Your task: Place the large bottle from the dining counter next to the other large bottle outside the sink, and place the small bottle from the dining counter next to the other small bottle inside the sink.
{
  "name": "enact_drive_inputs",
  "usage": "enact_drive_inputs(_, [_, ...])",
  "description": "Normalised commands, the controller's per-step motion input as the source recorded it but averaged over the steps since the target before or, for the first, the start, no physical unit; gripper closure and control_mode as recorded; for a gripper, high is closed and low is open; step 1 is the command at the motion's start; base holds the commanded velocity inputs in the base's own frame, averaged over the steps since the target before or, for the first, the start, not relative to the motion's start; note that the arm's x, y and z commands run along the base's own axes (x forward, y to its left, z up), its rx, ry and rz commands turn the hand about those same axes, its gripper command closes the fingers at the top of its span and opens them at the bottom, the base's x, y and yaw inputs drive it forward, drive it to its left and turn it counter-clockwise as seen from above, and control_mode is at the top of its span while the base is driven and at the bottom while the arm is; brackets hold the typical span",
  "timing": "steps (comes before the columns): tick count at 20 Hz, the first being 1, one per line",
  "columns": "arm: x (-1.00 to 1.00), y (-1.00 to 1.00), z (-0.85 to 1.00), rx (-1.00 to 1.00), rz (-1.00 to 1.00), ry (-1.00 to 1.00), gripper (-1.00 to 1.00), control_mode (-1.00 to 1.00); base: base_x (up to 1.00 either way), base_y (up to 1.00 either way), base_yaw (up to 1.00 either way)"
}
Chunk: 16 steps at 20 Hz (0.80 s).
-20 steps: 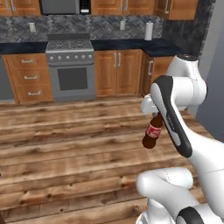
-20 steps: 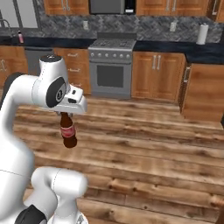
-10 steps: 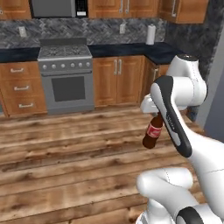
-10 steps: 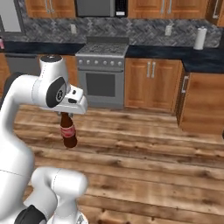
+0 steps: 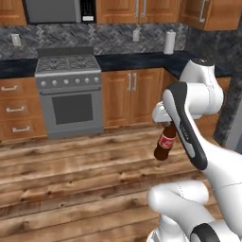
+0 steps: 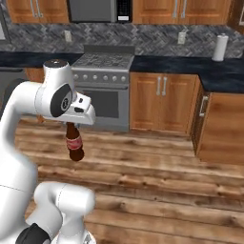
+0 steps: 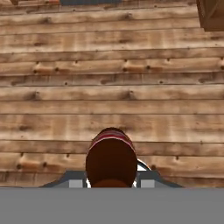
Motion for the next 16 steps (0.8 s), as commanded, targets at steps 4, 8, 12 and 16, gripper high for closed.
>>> enact_drive_inputs(4, [0.0,0.0,0.0,0.0,0.0,0.0,1.0,1.0,1.0,0.4,-0.07])
enact_drive_inputs(8, [0.0,0.0,0.0,0.0,0.0,0.0,1.0,1.0,1.0,0.62,-0.07])
enact_drive_inputs(12, [0.0,0.0,0.0,0.0,0.0,0.0,1.0,1.0,1.0,0.96,-0.13])
enact_drive_inputs(16, [0.0,0.0,0.0,0.0,0.0,0.0,1.0,1.0,1.0,1.0,-0.19])
